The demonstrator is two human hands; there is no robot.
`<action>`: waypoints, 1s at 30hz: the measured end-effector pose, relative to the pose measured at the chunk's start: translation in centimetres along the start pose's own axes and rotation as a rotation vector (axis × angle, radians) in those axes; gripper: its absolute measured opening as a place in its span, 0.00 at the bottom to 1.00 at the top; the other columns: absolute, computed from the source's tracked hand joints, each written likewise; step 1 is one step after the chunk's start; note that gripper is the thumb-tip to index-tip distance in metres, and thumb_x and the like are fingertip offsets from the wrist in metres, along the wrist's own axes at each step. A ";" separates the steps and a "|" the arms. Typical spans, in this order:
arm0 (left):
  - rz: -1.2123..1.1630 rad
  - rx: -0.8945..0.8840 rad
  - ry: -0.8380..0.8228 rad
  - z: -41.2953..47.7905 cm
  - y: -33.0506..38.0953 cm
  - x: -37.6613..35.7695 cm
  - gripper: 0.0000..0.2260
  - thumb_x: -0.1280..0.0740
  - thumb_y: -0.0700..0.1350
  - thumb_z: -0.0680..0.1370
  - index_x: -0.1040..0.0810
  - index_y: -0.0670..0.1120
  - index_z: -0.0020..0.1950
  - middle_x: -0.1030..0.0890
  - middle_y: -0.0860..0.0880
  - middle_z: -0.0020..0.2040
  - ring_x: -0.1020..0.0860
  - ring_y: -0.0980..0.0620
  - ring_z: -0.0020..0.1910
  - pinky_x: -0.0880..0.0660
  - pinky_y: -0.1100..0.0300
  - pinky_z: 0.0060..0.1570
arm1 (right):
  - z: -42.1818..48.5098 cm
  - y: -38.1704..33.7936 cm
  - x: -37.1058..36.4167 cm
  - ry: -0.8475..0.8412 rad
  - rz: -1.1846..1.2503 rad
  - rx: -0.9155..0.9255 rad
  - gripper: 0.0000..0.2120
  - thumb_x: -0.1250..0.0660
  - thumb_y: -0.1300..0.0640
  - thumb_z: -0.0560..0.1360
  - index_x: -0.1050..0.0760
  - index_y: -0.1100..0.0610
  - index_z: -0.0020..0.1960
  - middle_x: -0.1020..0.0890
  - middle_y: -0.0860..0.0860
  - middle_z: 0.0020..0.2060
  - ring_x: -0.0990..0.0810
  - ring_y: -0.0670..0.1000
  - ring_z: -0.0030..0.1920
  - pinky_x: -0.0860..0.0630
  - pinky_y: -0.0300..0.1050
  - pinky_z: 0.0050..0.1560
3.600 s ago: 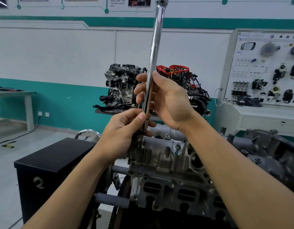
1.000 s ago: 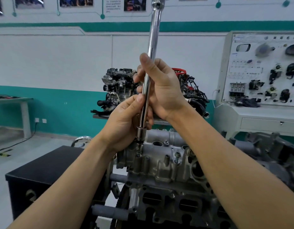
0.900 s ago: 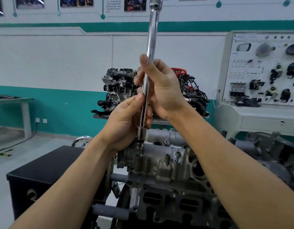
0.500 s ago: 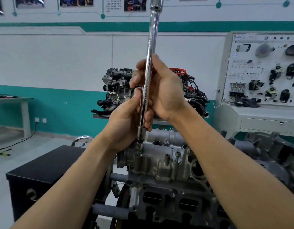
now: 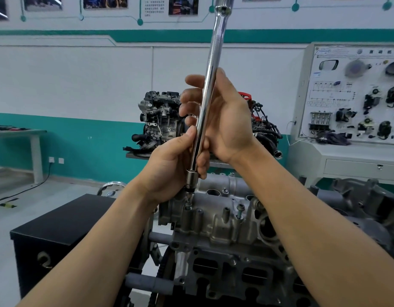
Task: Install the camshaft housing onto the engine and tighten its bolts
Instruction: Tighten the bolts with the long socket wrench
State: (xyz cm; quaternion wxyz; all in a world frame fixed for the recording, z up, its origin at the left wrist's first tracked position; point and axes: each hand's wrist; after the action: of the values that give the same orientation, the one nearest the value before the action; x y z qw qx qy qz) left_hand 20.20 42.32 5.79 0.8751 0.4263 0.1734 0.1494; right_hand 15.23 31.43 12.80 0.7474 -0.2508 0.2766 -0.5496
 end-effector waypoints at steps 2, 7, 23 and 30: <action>-0.003 0.008 0.004 0.1 0.0 0.0 0.17 0.42 0.56 0.80 0.22 0.46 0.42 0.29 0.49 0.29 0.28 0.52 0.29 0.26 0.60 0.33 | 0.1 0.1 0.2 0.010 -0.011 0.009 0.22 0.49 0.48 0.85 0.24 0.61 0.50 0.21 0.54 0.37 0.22 0.52 0.37 0.26 0.43 0.37; 0.099 -0.100 0.013 0.2 -0.4 -0.1 0.16 0.30 0.59 0.76 0.23 0.45 0.46 0.25 0.48 0.30 0.28 0.52 0.26 0.27 0.59 0.30 | 0.2 -0.1 0.0 0.095 -0.079 0.081 0.13 0.39 0.53 0.82 0.28 0.60 0.42 0.23 0.52 0.32 0.25 0.51 0.36 0.28 0.42 0.35; 0.005 -0.032 0.013 0.1 -0.2 -0.2 0.19 0.43 0.58 0.81 0.21 0.46 0.44 0.29 0.49 0.27 0.31 0.53 0.23 0.29 0.60 0.27 | 0.2 0.4 0.0 0.067 -0.242 0.136 0.14 0.42 0.50 0.81 0.24 0.59 0.46 0.21 0.52 0.33 0.23 0.52 0.36 0.27 0.44 0.37; 0.055 -0.084 0.012 0.0 -0.3 -0.2 0.14 0.37 0.54 0.78 0.20 0.44 0.44 0.23 0.47 0.31 0.24 0.50 0.25 0.26 0.61 0.28 | 0.4 0.5 0.0 0.148 -0.249 0.189 0.10 0.33 0.51 0.76 0.28 0.57 0.43 0.22 0.50 0.31 0.24 0.53 0.34 0.26 0.45 0.38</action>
State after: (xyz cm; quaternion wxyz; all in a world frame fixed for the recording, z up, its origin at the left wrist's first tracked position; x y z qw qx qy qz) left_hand 20.02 42.04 5.54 0.8868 0.3927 0.1604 0.1834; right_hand 15.81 31.56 12.74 0.6712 -0.1704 0.2447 -0.6786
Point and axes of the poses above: each hand's wrist, its own z-axis towards the middle knuckle, its own x-axis out of the back of the hand, y = z × x
